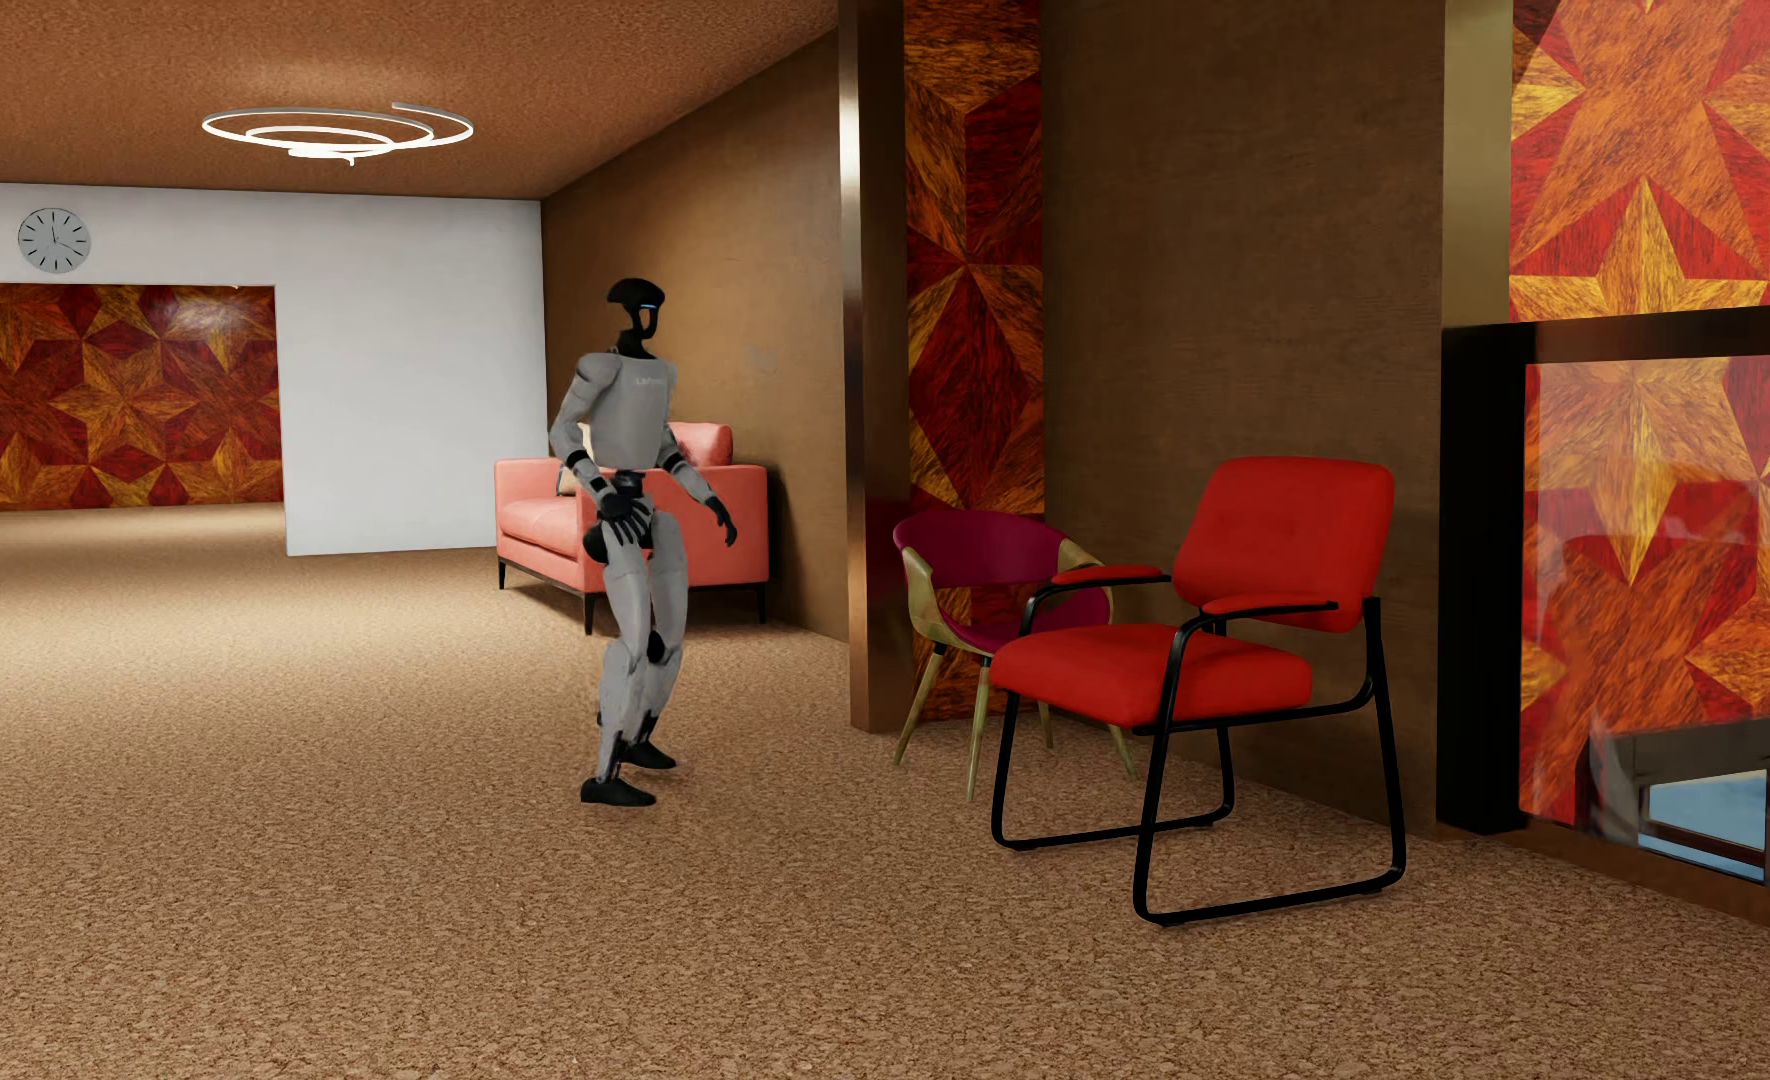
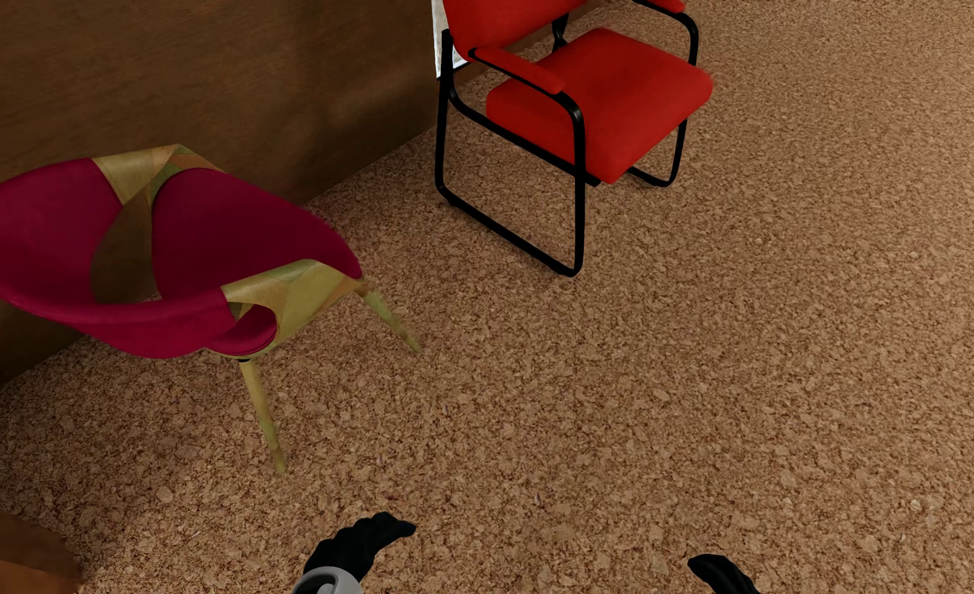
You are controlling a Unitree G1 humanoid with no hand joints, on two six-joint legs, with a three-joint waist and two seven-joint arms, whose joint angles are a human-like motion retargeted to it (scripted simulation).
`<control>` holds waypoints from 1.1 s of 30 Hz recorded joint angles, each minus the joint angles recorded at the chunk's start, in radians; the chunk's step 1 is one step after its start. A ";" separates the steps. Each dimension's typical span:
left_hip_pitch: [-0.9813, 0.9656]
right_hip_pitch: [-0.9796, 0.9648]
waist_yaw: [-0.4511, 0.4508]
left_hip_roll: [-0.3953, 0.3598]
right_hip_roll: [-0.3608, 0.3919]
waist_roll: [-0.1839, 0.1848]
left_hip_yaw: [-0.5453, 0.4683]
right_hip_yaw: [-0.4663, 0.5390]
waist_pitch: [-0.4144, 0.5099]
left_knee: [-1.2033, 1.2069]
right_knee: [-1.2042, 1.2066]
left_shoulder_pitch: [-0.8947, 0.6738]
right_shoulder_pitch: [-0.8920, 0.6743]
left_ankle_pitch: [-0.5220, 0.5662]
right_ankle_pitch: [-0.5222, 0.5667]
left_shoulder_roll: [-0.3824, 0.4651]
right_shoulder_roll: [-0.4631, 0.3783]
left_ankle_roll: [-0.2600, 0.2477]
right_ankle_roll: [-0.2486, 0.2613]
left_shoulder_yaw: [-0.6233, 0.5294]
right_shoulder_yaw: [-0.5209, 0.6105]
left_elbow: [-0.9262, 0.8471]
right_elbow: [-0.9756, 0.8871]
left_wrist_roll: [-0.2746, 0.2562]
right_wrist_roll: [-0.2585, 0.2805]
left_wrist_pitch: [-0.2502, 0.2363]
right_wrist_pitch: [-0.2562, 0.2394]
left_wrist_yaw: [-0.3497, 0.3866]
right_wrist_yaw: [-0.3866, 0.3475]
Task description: Walk to the chair
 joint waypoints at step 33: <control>-0.026 0.062 -0.014 0.216 0.021 0.028 0.566 0.006 -0.003 -0.084 0.091 -0.032 -0.150 0.093 -0.129 0.063 0.032 -0.030 -0.001 0.024 -0.132 0.120 0.421 -0.155 0.091 0.053 0.241 0.063 0.081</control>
